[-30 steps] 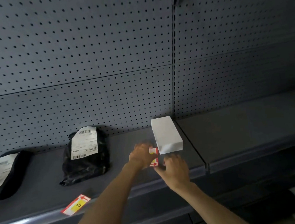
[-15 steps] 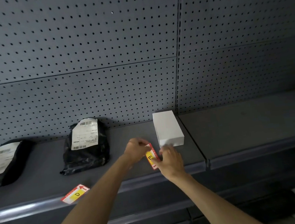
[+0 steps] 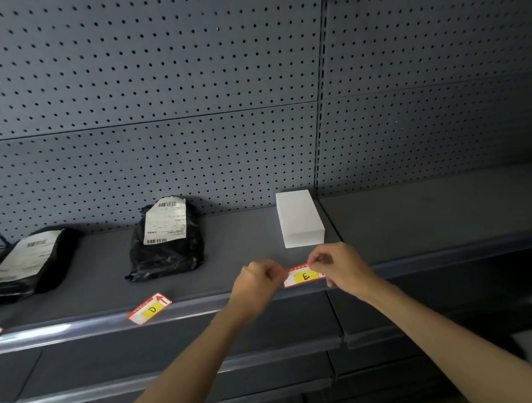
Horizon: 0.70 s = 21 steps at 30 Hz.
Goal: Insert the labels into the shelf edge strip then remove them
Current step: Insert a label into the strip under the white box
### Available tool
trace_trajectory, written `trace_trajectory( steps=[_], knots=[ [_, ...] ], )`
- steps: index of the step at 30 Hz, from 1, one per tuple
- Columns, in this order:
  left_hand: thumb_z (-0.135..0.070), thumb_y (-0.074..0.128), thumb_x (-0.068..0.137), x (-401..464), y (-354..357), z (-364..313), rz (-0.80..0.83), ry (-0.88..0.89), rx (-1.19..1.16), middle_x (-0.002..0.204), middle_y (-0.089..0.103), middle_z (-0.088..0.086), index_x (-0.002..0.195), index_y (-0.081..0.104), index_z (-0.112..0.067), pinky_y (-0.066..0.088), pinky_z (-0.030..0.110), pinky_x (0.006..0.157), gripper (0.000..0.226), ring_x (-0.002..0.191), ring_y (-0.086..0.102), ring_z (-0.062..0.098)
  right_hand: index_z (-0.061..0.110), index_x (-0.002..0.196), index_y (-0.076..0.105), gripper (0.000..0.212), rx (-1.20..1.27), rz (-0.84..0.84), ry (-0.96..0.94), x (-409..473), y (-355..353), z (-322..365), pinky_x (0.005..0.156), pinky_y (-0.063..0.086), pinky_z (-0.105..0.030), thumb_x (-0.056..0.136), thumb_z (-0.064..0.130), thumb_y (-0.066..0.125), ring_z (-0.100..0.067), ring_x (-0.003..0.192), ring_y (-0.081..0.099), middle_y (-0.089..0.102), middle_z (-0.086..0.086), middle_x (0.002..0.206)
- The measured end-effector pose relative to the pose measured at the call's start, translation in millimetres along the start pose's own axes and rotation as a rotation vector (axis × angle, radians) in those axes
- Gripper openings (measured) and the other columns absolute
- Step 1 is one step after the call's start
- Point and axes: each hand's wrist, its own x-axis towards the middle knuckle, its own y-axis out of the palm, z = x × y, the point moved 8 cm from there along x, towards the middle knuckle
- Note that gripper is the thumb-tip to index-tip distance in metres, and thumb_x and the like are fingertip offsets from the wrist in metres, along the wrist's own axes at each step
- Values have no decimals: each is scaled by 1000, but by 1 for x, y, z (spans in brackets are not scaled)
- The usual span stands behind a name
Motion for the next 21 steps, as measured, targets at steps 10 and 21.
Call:
trace_trajectory(
  steps=[10, 21],
  knots=[
    [-23, 52, 90, -25, 41, -15, -58, 254, 501, 121, 59, 6, 115, 63, -16, 42, 37, 95, 28, 112, 49, 24, 9, 94, 68, 7, -127, -165, -76, -19, -24, -21, 64, 49, -21, 89, 6, 63, -12, 72, 61, 66, -4, 90],
    [-29, 50, 92, -28, 52, -17, -89, 270, 558, 120, 57, 3, 116, 59, -17, 42, 37, 96, 28, 108, 48, 21, 11, 94, 68, 7, -146, -193, -99, -12, -23, -31, 71, 56, -27, 89, 8, 63, -15, 82, 62, 64, -1, 92]
  ],
)
